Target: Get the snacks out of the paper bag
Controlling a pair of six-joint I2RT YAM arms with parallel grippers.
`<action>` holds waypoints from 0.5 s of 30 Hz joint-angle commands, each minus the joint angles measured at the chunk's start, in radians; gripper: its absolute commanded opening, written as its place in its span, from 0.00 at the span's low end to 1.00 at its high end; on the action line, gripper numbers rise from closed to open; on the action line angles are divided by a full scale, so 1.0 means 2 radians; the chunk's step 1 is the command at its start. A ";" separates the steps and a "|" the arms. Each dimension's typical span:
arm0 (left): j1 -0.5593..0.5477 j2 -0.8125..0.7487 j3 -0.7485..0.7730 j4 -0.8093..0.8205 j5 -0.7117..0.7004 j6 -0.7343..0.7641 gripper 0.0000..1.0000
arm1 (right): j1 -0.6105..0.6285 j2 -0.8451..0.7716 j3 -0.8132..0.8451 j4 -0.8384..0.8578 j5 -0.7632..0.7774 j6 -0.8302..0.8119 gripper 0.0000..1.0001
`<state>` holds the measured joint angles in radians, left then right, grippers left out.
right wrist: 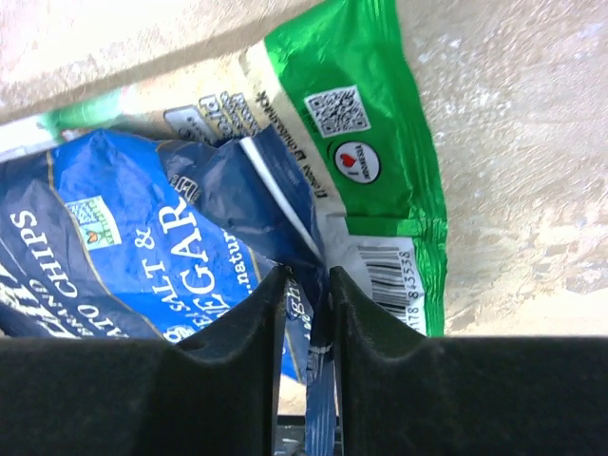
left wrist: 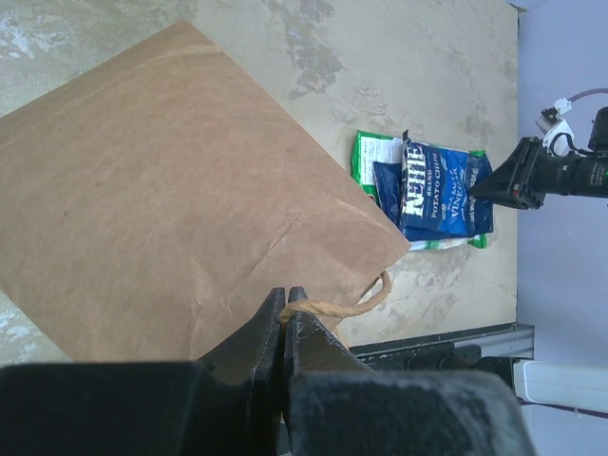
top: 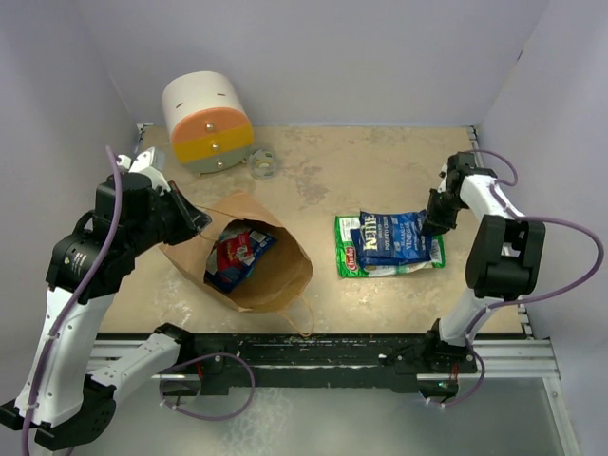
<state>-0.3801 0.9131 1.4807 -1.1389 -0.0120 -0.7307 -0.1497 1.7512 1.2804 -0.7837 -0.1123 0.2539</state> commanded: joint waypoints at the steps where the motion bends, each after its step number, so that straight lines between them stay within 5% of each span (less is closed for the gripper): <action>1: 0.000 -0.002 0.003 0.018 -0.003 -0.010 0.00 | -0.001 0.003 -0.003 0.029 0.034 -0.013 0.32; 6: 0.000 -0.001 0.003 0.011 -0.005 -0.010 0.00 | 0.003 -0.056 0.006 0.034 0.074 -0.012 0.61; 11: 0.000 0.002 0.002 0.003 0.002 -0.015 0.00 | 0.023 -0.147 0.026 -0.007 0.054 -0.004 0.69; 15: 0.000 0.001 0.003 -0.005 0.003 -0.016 0.00 | 0.098 -0.210 0.029 -0.014 -0.008 0.022 0.71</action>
<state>-0.3801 0.9211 1.4796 -1.1461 -0.0078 -0.7479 -0.0853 1.4490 1.2984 -0.7757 -0.0093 0.2501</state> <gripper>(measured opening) 0.009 0.707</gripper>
